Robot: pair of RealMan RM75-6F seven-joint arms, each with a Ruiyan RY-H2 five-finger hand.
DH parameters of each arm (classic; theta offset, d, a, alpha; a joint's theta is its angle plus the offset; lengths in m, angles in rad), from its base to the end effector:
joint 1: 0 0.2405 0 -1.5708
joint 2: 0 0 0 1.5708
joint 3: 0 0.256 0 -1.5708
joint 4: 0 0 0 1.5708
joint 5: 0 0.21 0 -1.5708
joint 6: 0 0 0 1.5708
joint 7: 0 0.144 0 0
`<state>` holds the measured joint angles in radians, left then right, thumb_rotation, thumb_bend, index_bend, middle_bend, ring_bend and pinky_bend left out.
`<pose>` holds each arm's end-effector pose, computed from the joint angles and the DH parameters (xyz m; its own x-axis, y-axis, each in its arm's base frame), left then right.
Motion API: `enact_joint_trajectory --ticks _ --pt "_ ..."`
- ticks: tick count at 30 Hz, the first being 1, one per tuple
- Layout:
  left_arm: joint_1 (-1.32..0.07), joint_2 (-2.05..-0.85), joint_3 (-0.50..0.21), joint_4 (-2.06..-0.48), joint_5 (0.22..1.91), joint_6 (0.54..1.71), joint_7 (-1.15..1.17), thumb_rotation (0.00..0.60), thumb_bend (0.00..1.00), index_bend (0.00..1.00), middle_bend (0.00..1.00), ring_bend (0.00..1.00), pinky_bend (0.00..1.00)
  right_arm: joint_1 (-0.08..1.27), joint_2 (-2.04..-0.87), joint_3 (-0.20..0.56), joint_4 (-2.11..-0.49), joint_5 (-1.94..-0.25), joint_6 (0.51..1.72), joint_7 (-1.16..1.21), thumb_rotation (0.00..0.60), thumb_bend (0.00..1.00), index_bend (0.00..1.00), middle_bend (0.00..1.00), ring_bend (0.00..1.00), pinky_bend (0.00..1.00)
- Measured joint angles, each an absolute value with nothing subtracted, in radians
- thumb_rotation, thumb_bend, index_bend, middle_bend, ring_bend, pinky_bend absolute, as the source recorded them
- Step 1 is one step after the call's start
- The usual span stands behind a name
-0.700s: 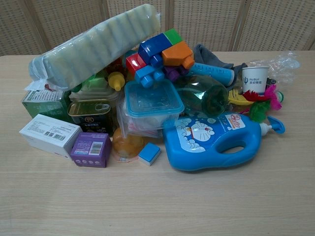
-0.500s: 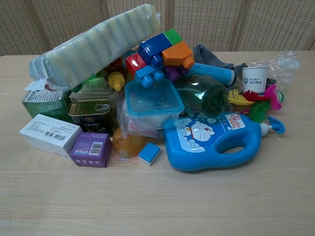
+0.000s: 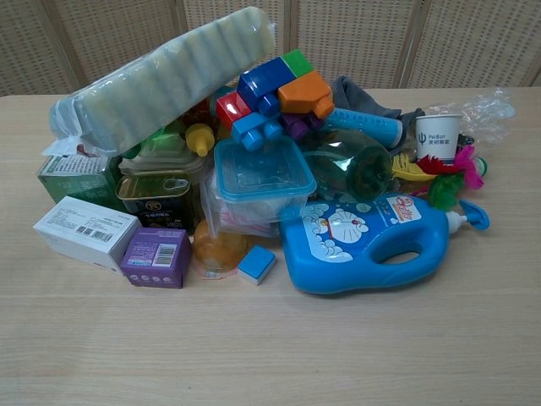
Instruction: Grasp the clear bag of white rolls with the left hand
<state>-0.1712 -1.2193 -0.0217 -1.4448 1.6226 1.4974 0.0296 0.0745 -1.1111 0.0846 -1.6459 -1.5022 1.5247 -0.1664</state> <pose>-0.3039 0.2029 0.1323 0.4896 -0.0336 0.8713 0.8511 -0.1985 -0.4860 -0.3012 -0.1842 0.1685 0.5169 0.0662 0.8535 -0.8555 0.0038 0.5179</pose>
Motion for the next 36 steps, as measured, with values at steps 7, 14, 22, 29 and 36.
enact_joint_trajectory --ticks 7,14,22,29,36 --pt "-0.225 -1.325 -0.038 -1.357 1.643 1.466 0.073 0.439 0.29 0.0 0.0 0.0 0.0 0.071 -1.105 0.084 -1.652 -1.512 1.535 -0.163 0.496 0.42 0.01 0.0 0.0 0.0" --pt "-0.298 -1.419 -0.079 -1.297 1.656 1.445 0.079 0.419 0.29 0.0 0.0 0.0 0.0 0.061 -1.109 0.075 -1.646 -1.517 1.54 -0.144 0.494 0.42 0.01 0.0 0.0 0.0" --pt "-0.369 -1.523 -0.101 -1.196 1.662 1.41 0.066 0.405 0.29 0.0 0.0 0.0 0.0 0.046 -1.095 0.073 -1.643 -1.519 1.559 -0.121 0.494 0.42 0.01 0.0 0.0 0.0" --pt "-0.422 -1.634 -0.094 -1.071 1.677 1.397 0.021 0.404 0.29 0.0 0.0 0.0 0.0 0.046 -1.089 0.071 -1.648 -1.528 1.557 -0.112 0.493 0.42 0.01 0.0 0.0 0.0" --pt "-0.451 -1.725 -0.085 -0.938 1.712 1.449 -0.016 0.521 0.29 0.0 0.0 0.0 0.0 0.047 -1.085 0.068 -1.648 -1.533 1.552 -0.103 0.493 0.42 0.02 0.0 0.0 0.0"
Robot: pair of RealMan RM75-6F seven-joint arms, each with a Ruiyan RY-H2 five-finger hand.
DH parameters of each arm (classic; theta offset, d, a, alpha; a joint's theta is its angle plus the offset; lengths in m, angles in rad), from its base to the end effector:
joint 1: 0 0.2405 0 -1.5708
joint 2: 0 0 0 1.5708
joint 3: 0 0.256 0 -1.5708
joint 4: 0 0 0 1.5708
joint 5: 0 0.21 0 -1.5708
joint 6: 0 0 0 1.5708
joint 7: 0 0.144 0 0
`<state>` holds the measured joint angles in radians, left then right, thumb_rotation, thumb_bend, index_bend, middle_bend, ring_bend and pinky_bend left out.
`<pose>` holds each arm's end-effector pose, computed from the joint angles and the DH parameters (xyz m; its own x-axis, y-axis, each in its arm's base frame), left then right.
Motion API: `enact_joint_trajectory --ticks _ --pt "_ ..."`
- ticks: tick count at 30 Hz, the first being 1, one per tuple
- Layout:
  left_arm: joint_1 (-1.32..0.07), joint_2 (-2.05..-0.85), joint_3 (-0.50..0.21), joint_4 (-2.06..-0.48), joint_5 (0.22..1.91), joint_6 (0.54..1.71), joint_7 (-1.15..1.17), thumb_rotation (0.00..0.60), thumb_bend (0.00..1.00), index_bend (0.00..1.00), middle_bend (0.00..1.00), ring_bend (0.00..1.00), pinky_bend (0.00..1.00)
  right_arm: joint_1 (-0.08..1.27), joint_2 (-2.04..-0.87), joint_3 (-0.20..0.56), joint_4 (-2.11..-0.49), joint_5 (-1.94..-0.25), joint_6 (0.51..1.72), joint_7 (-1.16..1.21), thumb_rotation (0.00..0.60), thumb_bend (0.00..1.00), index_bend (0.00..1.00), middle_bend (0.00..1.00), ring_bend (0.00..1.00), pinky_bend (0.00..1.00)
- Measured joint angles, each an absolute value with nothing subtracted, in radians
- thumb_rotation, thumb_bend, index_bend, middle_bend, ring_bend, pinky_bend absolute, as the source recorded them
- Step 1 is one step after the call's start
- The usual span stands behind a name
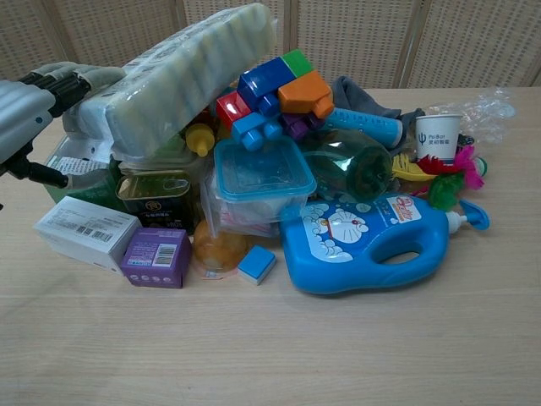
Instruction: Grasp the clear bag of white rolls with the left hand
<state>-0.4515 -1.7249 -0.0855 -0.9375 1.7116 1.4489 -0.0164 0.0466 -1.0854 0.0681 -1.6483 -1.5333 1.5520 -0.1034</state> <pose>-0.2390 0.2911 0.0027 0.4349 -0.1509 0.8878 0.7600 -0.4673 -0.4517 -0.3033 -0.1723 0.1759 0.4855 0.0682 0.8716 -0.8735 -0.0037 0.4869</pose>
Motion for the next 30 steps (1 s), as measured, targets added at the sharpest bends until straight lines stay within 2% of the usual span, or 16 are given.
enact_joint_trajectory --ticks 3,4,6,7,9,15,21,30 --pt "-0.462 -1.774 -0.08 -0.853 1.725 1.484 -0.065 0.591 0.34 0.0 0.0 0.0 0.0 0.046 -1.08 0.068 -1.652 -1.533 1.552 -0.103 0.493 0.42 0.02 0.0 0.0 0.0" --pt "-0.466 -1.793 -0.079 -0.82 1.731 1.503 -0.089 0.6 0.39 0.01 0.0 0.0 0.0 0.045 -1.08 0.068 -1.653 -1.534 1.554 -0.102 0.495 0.42 0.02 0.0 0.0 0.0" --pt "-0.471 -1.819 -0.077 -0.772 1.738 1.539 -0.121 0.6 0.49 0.09 0.04 0.02 0.0 0.043 -1.079 0.068 -1.652 -1.534 1.557 -0.1 0.497 0.42 0.02 0.0 0.0 0.0" --pt "-0.474 -1.836 -0.077 -0.741 1.742 1.562 -0.14 0.6 0.53 0.16 0.07 0.05 0.03 0.042 -1.079 0.068 -1.652 -1.534 1.557 -0.1 0.496 0.42 0.02 0.0 0.0 0.0" --pt "-0.478 -1.859 -0.078 -0.696 1.744 1.591 -0.165 0.6 0.55 0.27 0.16 0.18 0.16 0.042 -1.079 0.068 -1.651 -1.534 1.556 -0.099 0.492 0.42 0.03 0.0 0.0 0.0" --pt "-0.498 -1.916 -0.098 -0.585 1.724 1.655 -0.257 0.6 0.55 0.45 0.35 0.41 0.41 0.044 -1.079 0.068 -1.654 -1.538 1.553 -0.102 0.492 0.42 0.03 0.0 0.0 0.0" --pt "-0.52 -1.925 -0.123 -0.551 1.69 1.69 -0.31 0.6 0.55 0.5 0.41 0.47 0.5 0.043 -1.079 0.067 -1.656 -1.536 1.551 -0.104 0.496 0.42 0.03 0.0 0.0 0.0" --pt "-0.543 -1.861 -0.154 -0.619 1.674 1.774 -0.327 0.6 0.54 0.48 0.39 0.46 0.5 0.05 -1.09 0.068 -1.646 -1.534 1.539 -0.1 0.495 0.42 0.03 0.0 0.0 0.0"
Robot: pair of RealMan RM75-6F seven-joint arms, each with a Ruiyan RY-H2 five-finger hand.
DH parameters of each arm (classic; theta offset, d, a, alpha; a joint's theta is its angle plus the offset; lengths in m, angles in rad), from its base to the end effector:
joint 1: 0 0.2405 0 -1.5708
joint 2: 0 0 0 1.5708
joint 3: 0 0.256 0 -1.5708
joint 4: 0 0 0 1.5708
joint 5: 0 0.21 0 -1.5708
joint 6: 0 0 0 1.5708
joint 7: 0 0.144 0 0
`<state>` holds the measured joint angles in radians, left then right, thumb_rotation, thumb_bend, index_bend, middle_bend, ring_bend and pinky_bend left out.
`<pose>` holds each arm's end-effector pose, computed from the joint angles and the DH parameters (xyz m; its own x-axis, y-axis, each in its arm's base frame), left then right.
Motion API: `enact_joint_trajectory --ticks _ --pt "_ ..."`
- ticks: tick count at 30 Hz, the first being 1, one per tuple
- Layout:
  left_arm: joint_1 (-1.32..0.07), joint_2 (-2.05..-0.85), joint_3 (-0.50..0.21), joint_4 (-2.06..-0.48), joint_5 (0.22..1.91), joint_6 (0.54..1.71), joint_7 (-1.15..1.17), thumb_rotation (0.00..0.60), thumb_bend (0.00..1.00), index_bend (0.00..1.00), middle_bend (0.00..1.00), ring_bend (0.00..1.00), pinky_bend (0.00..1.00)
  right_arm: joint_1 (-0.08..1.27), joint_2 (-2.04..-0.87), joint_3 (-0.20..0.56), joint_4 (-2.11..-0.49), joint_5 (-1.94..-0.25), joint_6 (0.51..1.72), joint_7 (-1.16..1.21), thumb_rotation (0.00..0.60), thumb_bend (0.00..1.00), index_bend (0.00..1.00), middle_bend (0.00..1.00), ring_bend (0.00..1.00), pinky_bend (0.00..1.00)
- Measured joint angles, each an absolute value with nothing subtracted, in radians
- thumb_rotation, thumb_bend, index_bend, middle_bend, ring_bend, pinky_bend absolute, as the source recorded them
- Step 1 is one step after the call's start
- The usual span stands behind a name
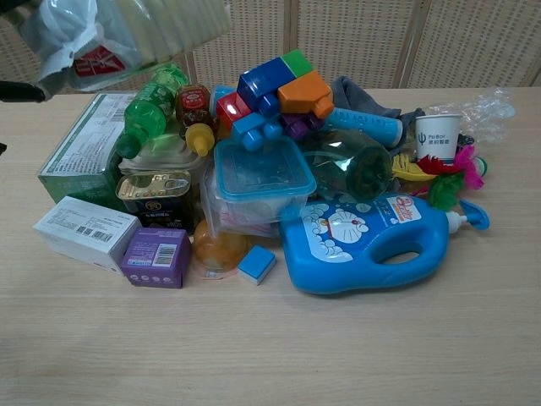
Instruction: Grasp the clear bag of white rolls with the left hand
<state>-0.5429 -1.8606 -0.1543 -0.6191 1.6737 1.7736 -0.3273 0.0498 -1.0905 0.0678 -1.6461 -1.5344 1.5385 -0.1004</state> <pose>-0.2202 0.3158 0.0377 0.1225 -0.4009 0.9079 0.7652 -0.5444 -0.3436 -0.3034 -0.1733 0.1726 0.4807 0.0560 0.8751 -0.8762 -0.0090 0.4819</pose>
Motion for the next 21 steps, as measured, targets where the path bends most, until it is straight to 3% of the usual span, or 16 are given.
enact_joint_trajectory --ticks 9,21 --pt "-0.579 -1.719 -0.2 -0.82 1.671 1.811 -0.282 0.6 0.53 0.45 0.36 0.43 0.48 0.055 -1.101 0.068 -1.641 -1.534 1.531 -0.1 0.494 0.42 0.03 0.0 0.0 0.0" --pt "-0.611 -1.464 -0.291 -1.215 1.677 1.827 -0.14 0.6 0.53 0.44 0.35 0.42 0.47 0.054 -1.108 0.066 -1.636 -1.534 1.53 -0.096 0.493 0.42 0.03 0.0 0.0 0.0"
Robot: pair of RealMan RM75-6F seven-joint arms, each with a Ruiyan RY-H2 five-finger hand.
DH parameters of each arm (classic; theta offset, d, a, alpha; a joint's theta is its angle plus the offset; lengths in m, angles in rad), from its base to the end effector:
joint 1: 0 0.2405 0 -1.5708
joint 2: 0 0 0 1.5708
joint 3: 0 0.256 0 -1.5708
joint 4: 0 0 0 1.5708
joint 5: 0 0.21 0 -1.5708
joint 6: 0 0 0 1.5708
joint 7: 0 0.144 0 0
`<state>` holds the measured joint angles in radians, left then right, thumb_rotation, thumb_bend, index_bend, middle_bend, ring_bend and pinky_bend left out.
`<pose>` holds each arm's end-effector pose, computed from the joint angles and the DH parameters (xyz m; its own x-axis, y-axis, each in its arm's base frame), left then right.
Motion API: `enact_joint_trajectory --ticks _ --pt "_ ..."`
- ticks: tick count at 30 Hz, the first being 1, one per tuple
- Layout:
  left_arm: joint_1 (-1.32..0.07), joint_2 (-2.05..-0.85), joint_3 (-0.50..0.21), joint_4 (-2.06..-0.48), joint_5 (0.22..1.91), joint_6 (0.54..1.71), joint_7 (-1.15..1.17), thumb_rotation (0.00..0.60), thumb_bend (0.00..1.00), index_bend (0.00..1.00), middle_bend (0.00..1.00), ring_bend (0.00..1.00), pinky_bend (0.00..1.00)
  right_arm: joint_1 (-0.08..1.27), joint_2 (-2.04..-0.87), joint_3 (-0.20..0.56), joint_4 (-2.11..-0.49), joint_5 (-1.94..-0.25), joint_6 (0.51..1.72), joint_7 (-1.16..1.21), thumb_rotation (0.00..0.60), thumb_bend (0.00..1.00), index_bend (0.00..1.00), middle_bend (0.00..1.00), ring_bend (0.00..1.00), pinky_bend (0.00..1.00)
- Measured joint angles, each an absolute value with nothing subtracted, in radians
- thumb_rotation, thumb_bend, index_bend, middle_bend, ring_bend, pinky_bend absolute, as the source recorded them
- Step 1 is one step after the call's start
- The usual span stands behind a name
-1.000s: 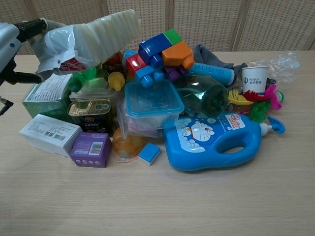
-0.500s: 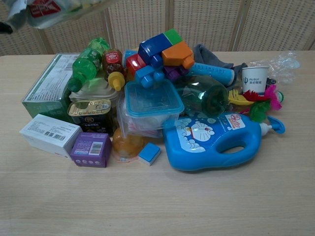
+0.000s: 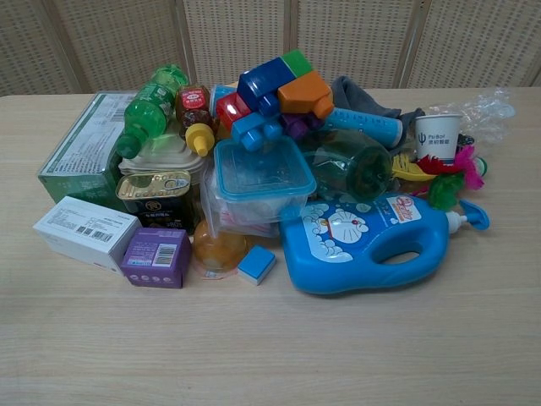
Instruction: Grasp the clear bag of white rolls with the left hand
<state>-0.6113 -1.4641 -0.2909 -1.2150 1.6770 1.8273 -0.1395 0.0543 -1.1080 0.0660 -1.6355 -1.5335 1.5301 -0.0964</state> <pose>-0.1532 0.3281 0.1524 -0.0667 -0.5628 0.8239 0.7238 -0.5956 -0.3482 -0.3042 -0.1745 0.1668 0.4713 0.0476 0.8807 -0.8814 -0.0126 0.4723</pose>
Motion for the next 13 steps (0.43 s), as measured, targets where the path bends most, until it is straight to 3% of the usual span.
enact_joint_trajectory --ticks 5,13 --pt "-0.614 -1.397 -0.311 -1.305 1.677 1.808 -0.09 0.6 0.53 0.44 0.34 0.42 0.47 0.055 -1.113 0.066 -1.629 -1.529 1.527 -0.092 0.495 0.42 0.03 0.0 0.0 0.0" --pt "-0.612 -1.406 -0.304 -1.291 1.677 1.795 -0.087 0.6 0.53 0.44 0.34 0.42 0.46 0.055 -1.113 0.066 -1.629 -1.528 1.525 -0.094 0.491 0.42 0.03 0.0 0.0 0.0"
